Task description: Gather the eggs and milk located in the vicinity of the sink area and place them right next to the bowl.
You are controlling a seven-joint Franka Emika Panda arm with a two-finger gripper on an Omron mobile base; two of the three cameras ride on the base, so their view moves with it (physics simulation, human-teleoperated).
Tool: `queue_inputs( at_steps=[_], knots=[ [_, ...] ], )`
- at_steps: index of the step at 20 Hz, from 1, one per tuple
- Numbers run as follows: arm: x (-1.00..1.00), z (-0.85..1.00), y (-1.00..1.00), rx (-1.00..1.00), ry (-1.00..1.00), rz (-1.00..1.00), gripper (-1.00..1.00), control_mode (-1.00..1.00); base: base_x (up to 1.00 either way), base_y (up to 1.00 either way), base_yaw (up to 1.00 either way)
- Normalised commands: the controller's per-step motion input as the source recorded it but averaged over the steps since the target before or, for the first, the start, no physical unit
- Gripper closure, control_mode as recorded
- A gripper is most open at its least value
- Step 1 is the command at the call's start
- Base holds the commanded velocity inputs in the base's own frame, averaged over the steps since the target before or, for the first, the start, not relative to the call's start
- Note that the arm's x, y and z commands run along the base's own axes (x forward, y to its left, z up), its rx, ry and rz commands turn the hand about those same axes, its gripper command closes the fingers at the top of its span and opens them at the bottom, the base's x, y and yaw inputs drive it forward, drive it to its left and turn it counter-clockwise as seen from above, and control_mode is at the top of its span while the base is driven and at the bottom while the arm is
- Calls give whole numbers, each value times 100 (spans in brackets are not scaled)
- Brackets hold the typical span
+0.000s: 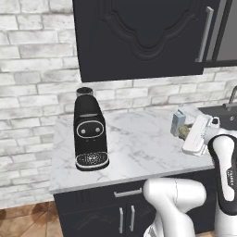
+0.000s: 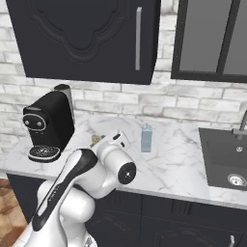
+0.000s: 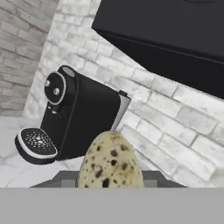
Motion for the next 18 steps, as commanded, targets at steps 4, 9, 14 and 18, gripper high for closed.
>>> queue_inputs(
  at_steps=[4, 9, 14, 18],
  knots=[
    [-15, 23, 0, -3, -17, 8, 100, -100, 0, 0, 0],
    [1, 0, 0, 0, 0, 1, 100, -100, 0, 0, 0],
    [0, 0, 0, 0, 0, 0, 100, 100, -2, 0, 0],
    [0, 0, 0, 0, 0, 0, 100, 100, -45, -2, 0]
  ],
)
